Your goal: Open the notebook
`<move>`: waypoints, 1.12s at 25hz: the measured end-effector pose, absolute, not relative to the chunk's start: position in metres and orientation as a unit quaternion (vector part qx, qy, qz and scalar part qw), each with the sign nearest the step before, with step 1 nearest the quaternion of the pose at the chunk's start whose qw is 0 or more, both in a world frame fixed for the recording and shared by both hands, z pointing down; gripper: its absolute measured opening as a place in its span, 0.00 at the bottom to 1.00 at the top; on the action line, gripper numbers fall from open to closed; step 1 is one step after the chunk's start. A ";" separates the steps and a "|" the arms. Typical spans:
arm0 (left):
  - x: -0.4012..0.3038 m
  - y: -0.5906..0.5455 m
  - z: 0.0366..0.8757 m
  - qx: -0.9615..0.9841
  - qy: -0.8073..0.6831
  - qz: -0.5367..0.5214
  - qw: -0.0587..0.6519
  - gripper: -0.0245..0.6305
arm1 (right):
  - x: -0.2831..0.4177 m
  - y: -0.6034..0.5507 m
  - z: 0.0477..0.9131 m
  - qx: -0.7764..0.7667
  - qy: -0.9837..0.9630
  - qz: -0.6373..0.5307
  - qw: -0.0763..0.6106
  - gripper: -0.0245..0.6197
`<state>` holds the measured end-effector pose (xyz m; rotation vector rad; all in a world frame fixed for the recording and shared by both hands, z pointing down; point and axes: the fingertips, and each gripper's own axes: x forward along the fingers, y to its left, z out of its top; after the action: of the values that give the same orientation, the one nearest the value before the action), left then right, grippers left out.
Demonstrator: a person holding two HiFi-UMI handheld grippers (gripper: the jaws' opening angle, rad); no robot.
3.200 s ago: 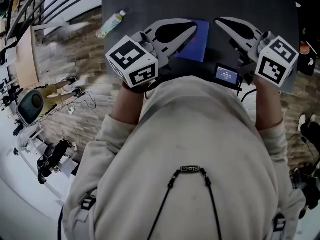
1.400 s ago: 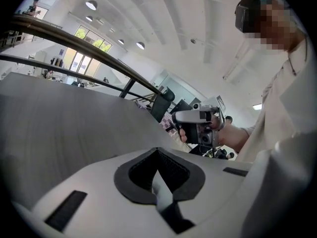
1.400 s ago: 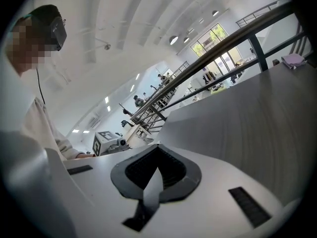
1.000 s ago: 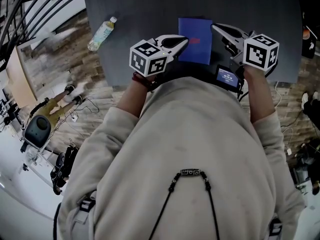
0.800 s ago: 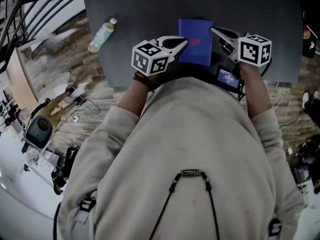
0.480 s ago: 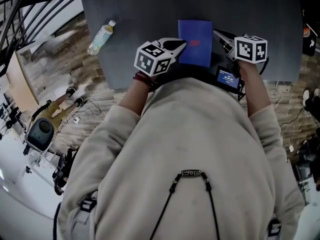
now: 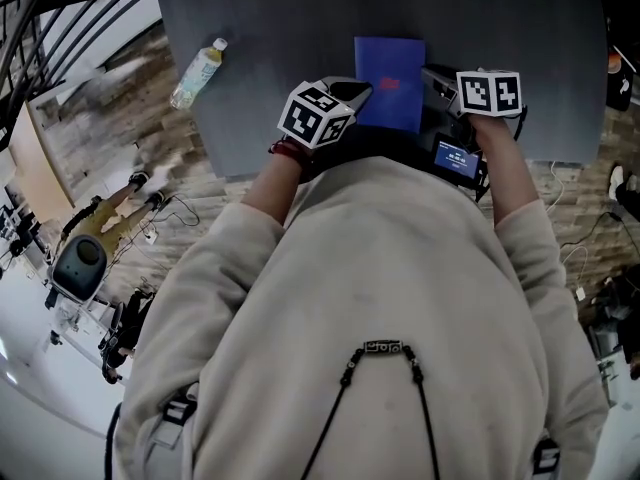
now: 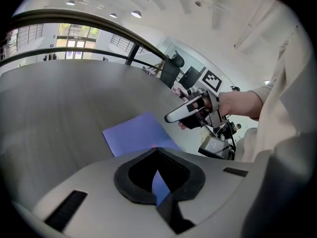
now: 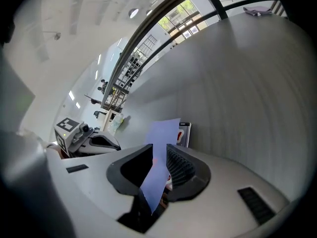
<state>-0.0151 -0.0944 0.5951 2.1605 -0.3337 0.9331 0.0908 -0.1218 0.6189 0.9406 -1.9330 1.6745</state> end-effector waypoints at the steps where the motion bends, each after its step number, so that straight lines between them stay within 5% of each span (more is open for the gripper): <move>1: -0.015 -0.093 0.597 0.841 -0.131 0.363 0.378 0.05 | 0.090 -0.119 0.621 0.335 -0.694 0.600 0.214 0.17; 12: -0.012 -0.079 0.635 0.852 -0.117 0.391 0.328 0.05 | 0.082 -0.092 0.662 0.324 -0.674 0.602 0.280 0.29; 28: -0.014 -0.068 0.683 0.820 -0.114 0.468 0.310 0.05 | 0.076 -0.081 0.682 0.325 -0.674 0.593 0.297 0.29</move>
<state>-0.0143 -0.0677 0.6832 2.1654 -0.3011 1.2367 0.0760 -0.0815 0.6824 0.8647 -1.7932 1.5757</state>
